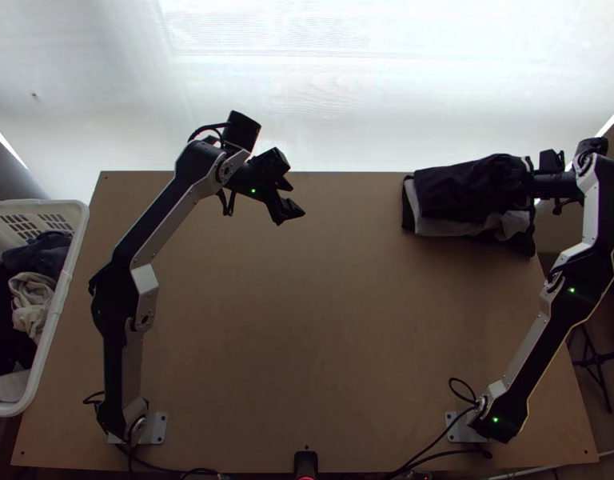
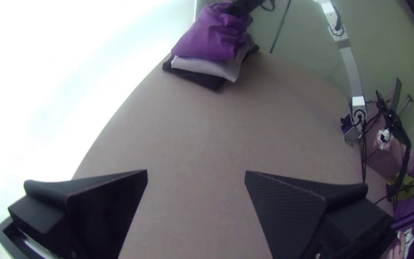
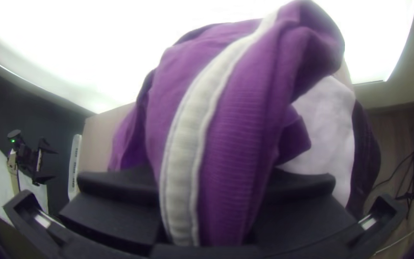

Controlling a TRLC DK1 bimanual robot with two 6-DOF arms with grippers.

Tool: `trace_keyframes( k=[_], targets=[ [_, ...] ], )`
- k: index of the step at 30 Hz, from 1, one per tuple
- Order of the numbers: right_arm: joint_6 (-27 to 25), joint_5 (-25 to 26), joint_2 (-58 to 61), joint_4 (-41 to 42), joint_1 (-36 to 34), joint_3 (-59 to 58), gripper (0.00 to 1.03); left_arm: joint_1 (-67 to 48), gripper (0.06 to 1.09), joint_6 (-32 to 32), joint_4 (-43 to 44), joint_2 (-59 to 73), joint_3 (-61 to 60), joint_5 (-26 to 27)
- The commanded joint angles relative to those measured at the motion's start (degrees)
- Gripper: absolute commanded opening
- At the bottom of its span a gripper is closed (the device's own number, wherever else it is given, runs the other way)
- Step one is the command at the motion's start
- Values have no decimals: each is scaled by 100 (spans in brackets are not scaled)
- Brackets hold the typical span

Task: Fold the t-shirt

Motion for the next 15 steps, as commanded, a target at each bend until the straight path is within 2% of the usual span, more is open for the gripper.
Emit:
trace_keyframes(
  k=[1,7,8,9,11,12,15],
  targets=[
    [75,483,275,275,-177,-20,3,-12,104,-2,-23,-9,21,-17],
    [5,667,310,275,-204,-161,3,-21,104,-2,-14,9,56,-26],
    [5,676,283,275,-204,-187,7,-30,104,-2,-14,18,65,-35],
    [5,676,257,266,-212,-240,24,-30,104,-2,-14,26,74,-35],
    [-4,817,222,143,-212,-258,84,-47,104,-2,3,35,83,-43],
    [-48,878,204,73,-212,-258,96,-56,104,-2,12,44,83,-52],
    [-206,887,28,-103,-204,-398,97,-65,104,-2,38,62,91,-52]
  ],
)
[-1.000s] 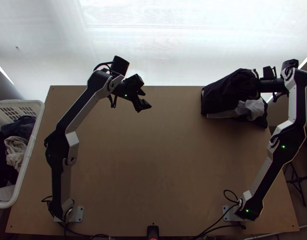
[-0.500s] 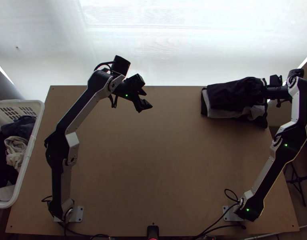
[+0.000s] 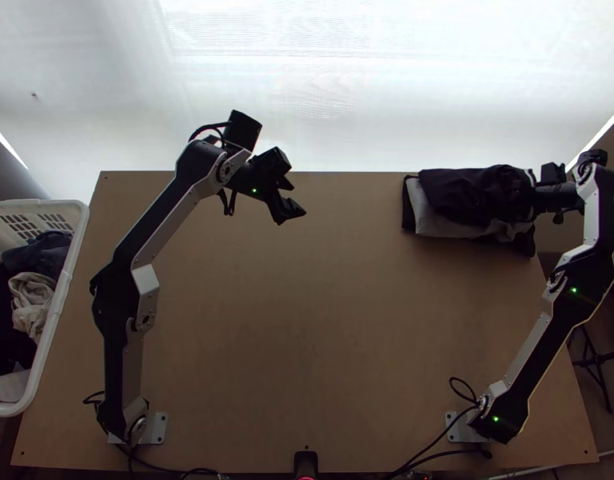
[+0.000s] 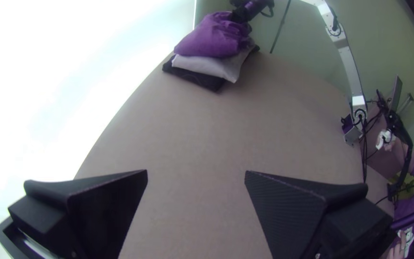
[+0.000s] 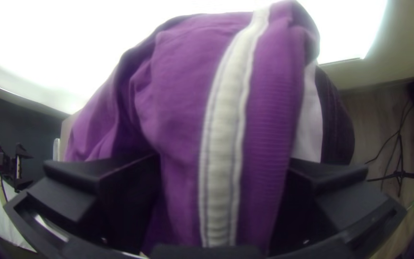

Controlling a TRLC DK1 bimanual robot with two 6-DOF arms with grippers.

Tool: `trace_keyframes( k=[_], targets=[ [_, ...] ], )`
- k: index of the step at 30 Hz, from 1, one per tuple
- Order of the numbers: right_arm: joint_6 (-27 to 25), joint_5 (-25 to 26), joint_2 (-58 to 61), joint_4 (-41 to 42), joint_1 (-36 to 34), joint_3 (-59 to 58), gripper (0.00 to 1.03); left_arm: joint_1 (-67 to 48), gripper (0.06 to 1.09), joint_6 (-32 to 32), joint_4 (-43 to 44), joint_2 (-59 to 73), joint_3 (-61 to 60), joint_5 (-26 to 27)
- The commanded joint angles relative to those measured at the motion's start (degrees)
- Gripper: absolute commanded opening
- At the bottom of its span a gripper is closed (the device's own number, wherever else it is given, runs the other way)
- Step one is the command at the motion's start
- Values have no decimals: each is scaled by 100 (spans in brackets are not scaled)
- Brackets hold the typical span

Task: Fold the t-shirt

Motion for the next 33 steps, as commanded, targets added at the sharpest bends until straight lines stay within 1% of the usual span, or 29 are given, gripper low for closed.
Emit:
trace_keyframes(
  k=[1,6,9,13,16,18,20,22,23,25,26,28,31,33],
  targets=[
    [-241,129,-274,-304,-9,-248,97,-28,104,0,49,49,24,-13],
    [-268,190,-739,-375,-9,-388,98,-36,104,-8,67,84,41,-13],
    [-259,419,-1003,-366,-18,-380,98,-36,104,-8,85,92,41,-13],
    [-241,1034,-1258,-269,-9,-353,98,-45,104,-8,102,101,68,-13],
    [-197,1711,-1399,-137,-9,-388,98,-45,104,-8,102,101,94,-13],
    [-66,2185,-1530,118,-18,-485,98,-45,104,-8,102,101,111,-22],
    [110,2432,-1724,495,-44,-661,98,-45,104,-8,93,92,120,-22],
    [180,2572,-1917,768,-18,-731,98,-36,104,-17,93,92,111,-39],
    [242,2607,-2058,1014,35,-802,98,-36,104,-17,93,92,111,-48],
    [303,2722,-2436,1761,228,-1188,98,-36,104,-35,93,101,111,-57],
    [303,2862,-2673,2368,413,-1549,98,-36,104,-61,102,101,111,-57],
    [303,2968,-3095,3651,791,-2375,98,-36,104,-132,164,101,111,-57],
    [303,3214,-3367,5637,1301,-3596,98,-36,104,-299,260,101,103,-65],
    [303,3363,-3315,6454,1485,-4115,98,-45,104,-360,278,66,94,-65]
  ],
)
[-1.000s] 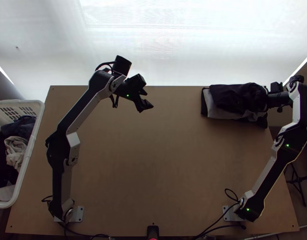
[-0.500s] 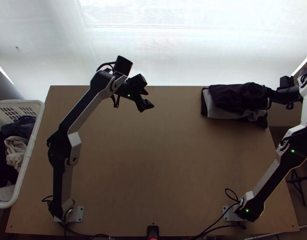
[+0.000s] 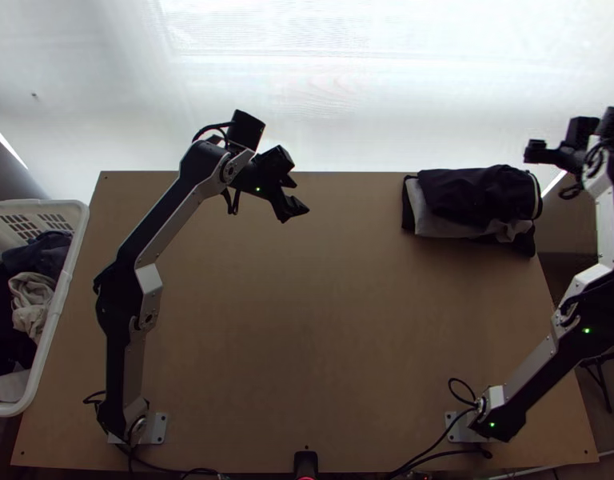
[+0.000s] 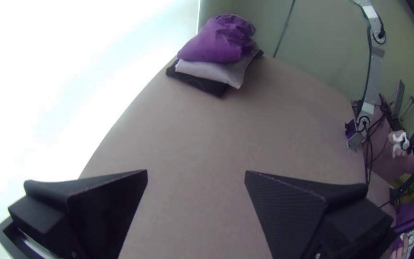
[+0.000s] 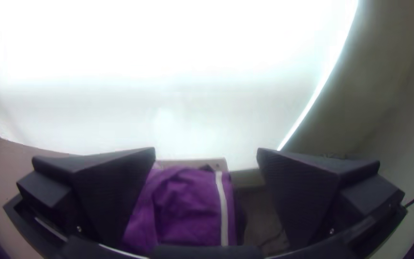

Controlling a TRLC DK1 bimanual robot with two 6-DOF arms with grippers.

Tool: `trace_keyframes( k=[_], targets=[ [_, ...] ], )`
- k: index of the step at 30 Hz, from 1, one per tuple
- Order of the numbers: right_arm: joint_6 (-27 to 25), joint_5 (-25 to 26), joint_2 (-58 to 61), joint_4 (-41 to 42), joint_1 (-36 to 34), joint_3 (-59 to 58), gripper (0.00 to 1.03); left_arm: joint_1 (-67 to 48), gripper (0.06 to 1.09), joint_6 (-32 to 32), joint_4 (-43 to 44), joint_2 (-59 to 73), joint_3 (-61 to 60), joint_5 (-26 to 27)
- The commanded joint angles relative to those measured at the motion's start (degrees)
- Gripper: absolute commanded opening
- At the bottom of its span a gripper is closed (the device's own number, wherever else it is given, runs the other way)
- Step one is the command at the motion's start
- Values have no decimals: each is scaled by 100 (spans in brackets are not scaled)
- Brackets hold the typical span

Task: Fold the t-shirt

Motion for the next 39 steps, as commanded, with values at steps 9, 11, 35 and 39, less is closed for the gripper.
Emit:
trace_keyframes(
  k=[9,11,35,39],
  targets=[
    [338,638,336,4764,821,-3486,96,144,104,-229,143,-303,-198,-35],
    [320,638,652,4852,821,-3617,96,179,104,-211,143,-329,-215,-35],
    [768,1095,-1642,4456,1849,-4022,98,293,104,-291,160,-549,-330,-35],
    [777,1104,-1369,4544,2104,-4312,98,328,104,-299,213,-680,-497,-35]
  ],
)
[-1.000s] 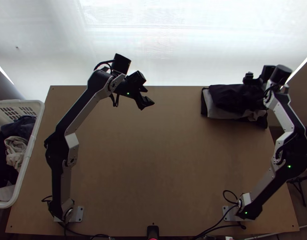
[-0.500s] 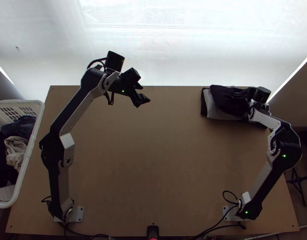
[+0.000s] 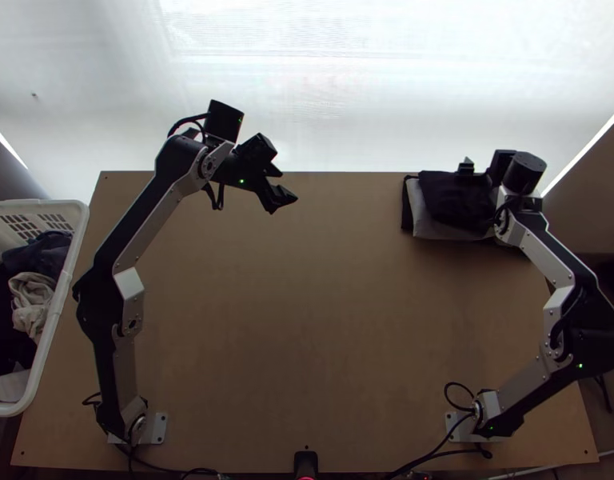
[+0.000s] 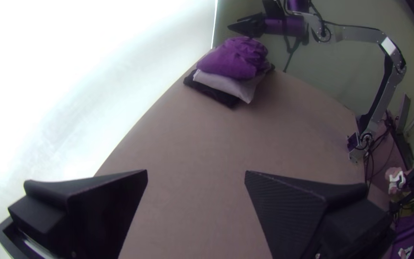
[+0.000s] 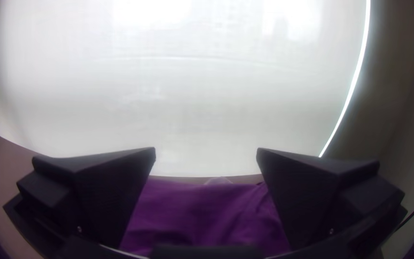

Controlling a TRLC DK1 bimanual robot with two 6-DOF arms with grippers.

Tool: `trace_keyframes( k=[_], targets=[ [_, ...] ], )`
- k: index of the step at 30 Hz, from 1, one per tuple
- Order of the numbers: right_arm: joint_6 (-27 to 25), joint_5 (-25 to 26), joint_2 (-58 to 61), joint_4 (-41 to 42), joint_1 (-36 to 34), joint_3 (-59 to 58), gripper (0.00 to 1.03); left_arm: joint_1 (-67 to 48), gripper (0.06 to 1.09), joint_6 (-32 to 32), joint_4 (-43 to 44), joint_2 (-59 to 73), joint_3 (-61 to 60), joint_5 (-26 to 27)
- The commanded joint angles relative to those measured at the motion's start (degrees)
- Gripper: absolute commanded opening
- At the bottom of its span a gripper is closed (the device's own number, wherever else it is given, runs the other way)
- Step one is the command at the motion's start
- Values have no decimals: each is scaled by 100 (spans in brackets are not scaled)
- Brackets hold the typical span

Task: Fold the t-shirt

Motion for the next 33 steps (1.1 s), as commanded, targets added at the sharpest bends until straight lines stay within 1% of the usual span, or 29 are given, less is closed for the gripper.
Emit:
trace_keyframes(
  k=[1,5,8,12,15,17,18,22,25,26,29,31,33],
  targets=[
    [30,72,-59,112,561,-358,98,68,104,-28,64,-182,-184,-7],
    [3,72,450,323,596,-763,98,200,104,-20,64,-314,-272,-7],
    [-5,81,811,331,658,-991,98,314,104,-20,73,-411,-272,-7],
    [-23,99,925,551,860,-1334,98,481,104,-46,73,-499,-272,2],
    [-76,116,934,595,869,-1264,98,631,104,-204,108,-560,-272,-33],
    [-102,116,617,586,878,-1158,98,701,104,-327,214,-631,-290,-314],
    [-102,116,336,560,904,-1088,98,780,104,-406,345,-718,-351,-358],
    [-111,116,-894,208,1088,-613,98,1167,104,-942,1189,-1299,-729,-771],
    [-58,116,-1606,-389,1273,-51,98,1457,104,-1241,1673,-1914,-1212,-1088],
    [-23,125,-1817,-565,1335,116,98,1545,104,-1303,1910,-2213,-1529,-1184],
    [135,125,-2556,-873,1475,275,98,1756,104,-1716,2991,-3320,-2830,-2011],
    [153,125,-3057,-881,1572,169,98,1817,104,-1769,3633,-4129,-3814,-2511],
    [162,125,-3487,-996,1625,99,98,2028,104,-2023,4309,-4928,-4737,-2784]
  ],
)
